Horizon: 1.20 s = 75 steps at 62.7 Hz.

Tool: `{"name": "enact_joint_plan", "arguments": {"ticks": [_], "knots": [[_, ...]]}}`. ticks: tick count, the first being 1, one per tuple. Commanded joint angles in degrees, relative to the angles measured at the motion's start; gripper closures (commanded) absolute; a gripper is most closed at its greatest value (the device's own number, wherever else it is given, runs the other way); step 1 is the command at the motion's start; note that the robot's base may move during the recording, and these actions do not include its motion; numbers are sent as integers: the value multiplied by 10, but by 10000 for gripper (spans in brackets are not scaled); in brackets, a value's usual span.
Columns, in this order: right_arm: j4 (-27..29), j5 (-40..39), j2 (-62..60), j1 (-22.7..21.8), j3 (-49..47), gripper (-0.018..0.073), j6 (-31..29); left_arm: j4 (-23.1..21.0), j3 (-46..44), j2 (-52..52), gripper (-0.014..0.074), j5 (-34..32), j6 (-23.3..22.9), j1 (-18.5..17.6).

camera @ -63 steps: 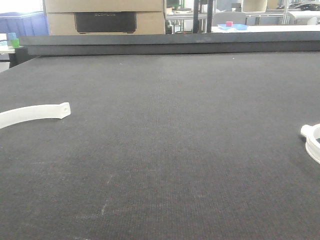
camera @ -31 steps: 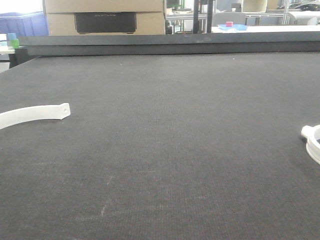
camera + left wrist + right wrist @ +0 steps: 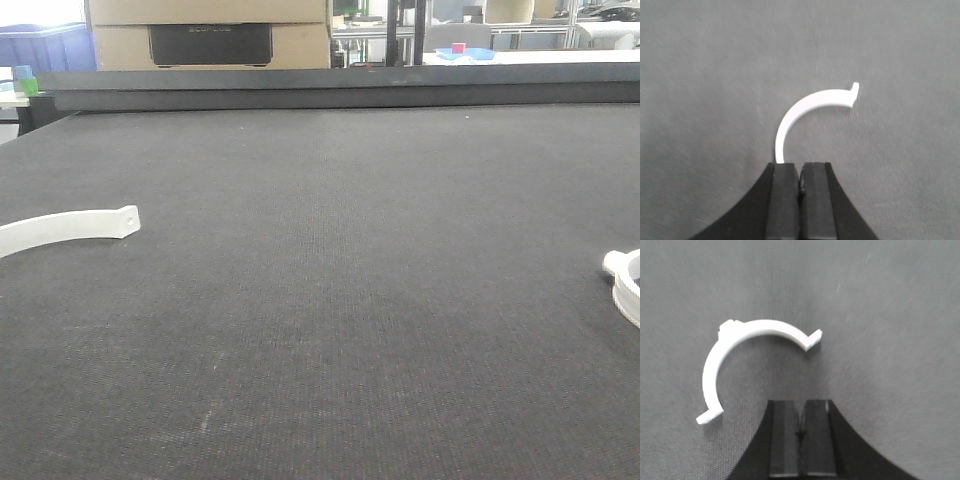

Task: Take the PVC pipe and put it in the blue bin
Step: 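Lower left and right grippers onto the edges of the white arcs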

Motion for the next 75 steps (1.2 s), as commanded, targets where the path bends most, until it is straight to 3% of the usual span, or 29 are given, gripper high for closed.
{"name": "enact_joint_plan", "arguments": {"ticks": [1,13,25,47,56,65,75], "knots": [[31,-39,43,-1,-4,727,0,-24,-4,31,707,-8,-1,-1],[146,-128,125,0,-4,727,0,-74,-4,84,707,-6,-1,-1],[159,-81,187,18,-13,727,0,-95,-4,105,707,10,-1,-1],[158,-71,205,175,-75,727,34,-96,-4,105,707,18,-1,-1],[99,-54,227,195,-96,727,60,-96,-4,105,707,19,-1,-1],[-35,14,260,195,-96,727,206,-96,-4,105,707,19,-1,-1],[-22,1,275,195,-96,727,228,-96,-4,105,707,19,-1,-1]]}}
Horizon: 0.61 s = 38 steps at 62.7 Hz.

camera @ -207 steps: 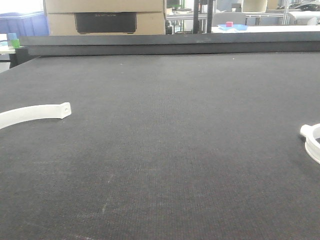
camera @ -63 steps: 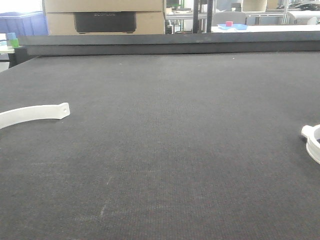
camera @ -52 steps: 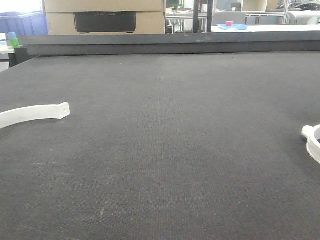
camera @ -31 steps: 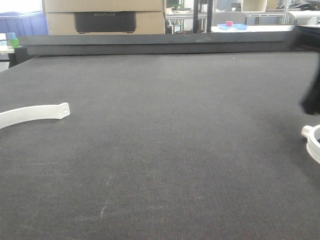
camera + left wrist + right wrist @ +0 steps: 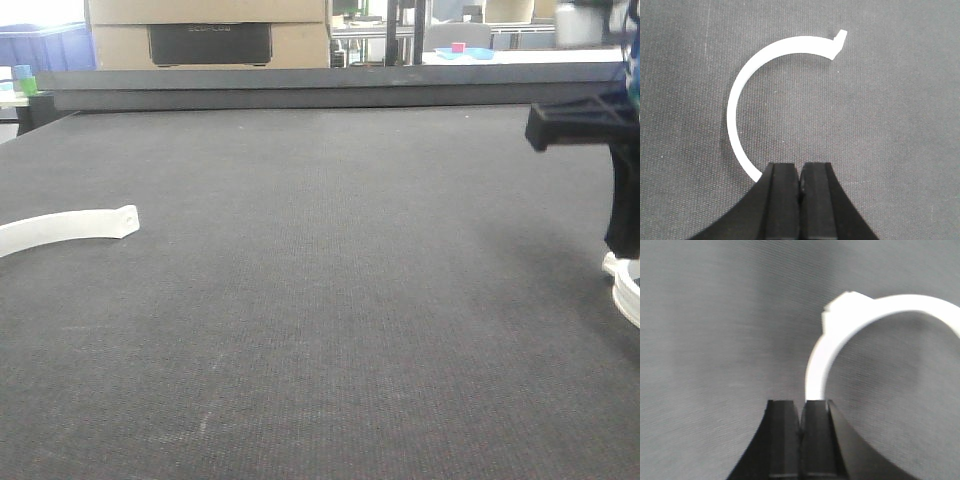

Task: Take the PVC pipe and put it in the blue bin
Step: 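Lower left and right grippers onto the edges of the white arcs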

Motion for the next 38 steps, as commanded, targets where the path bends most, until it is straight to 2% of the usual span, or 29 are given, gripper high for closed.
{"name": "enact_joint_plan", "arguments": {"ticks": [1,28,34,38], "knots": [[2,-14,1,0,-4,727,16,-7,-4,-1,707,0,-1,-1],[6,-40,1,-3,-5,727,19,-7,-4,-1,707,3,-1,-1],[6,-61,1,-18,-5,725,19,-7,-4,-1,707,3,-1,-1],[6,-62,1,-34,-5,680,19,-7,-4,-1,707,3,-1,-1]]}}
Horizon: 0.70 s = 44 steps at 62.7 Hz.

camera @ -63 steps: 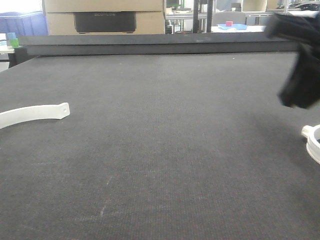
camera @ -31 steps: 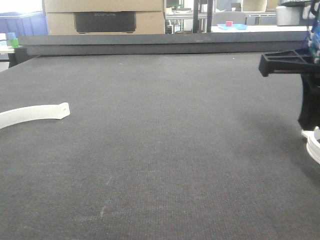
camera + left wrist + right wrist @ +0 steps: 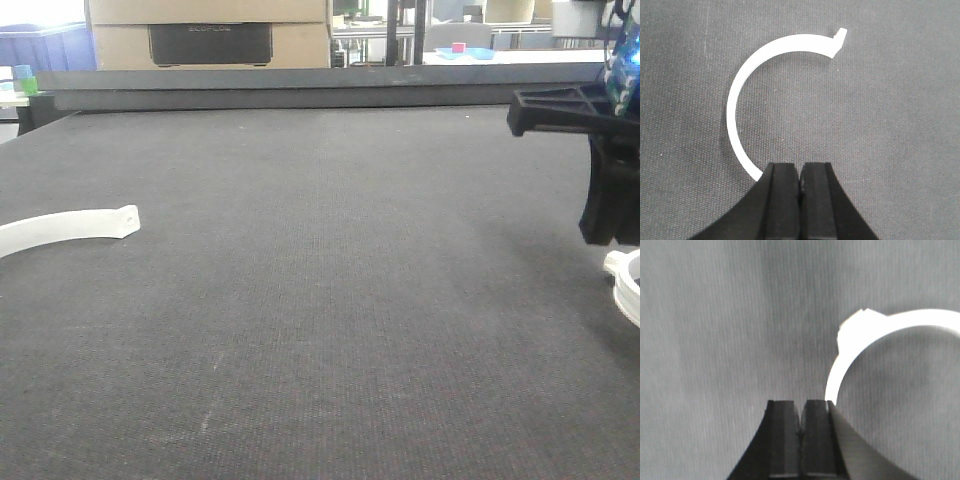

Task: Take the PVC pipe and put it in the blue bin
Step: 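Lower left and right grippers onto the edges of the white arcs, then close both grippers on the rims of the white arcs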

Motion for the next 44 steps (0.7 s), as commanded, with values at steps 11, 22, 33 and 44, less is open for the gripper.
{"name": "enact_joint_plan", "arguments": {"ticks": [11,22,33,44], "knots": [[-6,-6,0,-46,-5,358,0,-6,-4,-1,707,0,-1,-1],[-6,-5,21,-45,-5,295,0,-6,-4,-1,707,-6,-1,-1],[-6,-7,66,-45,-5,305,0,-6,-4,-1,707,-7,-1,-1],[-6,-1,98,-45,-5,305,0,-6,-4,-1,707,-7,-1,-1]]}}
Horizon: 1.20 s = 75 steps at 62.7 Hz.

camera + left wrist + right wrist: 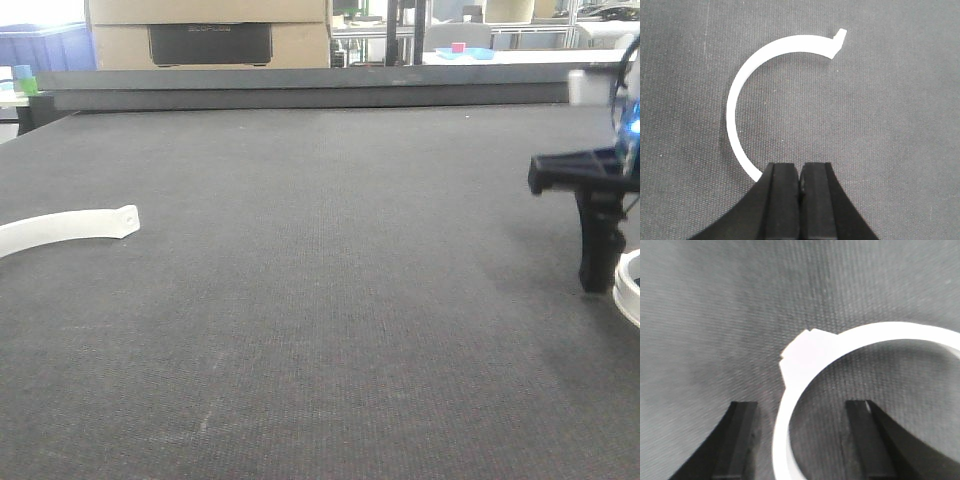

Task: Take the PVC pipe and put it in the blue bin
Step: 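Close both grippers on the rims of the white arcs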

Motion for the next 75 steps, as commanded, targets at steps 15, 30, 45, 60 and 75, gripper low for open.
{"name": "enact_joint_plan", "arguments": {"ticks": [15,30,45,60,75], "knots": [[-5,13,16,-1,-4,498,-19,-6,-4,-1,707,-5,-1,-1],[-4,62,-2,5,-20,721,-39,10,-22,13,707,30,-1,-1],[-4,57,-76,49,-23,721,-83,92,-99,122,707,122,-1,-1],[-3,31,-103,64,-23,721,-83,115,-133,222,707,95,-1,-1],[3,30,-102,64,-23,721,-83,128,-136,262,516,28,-1,-1]]}}
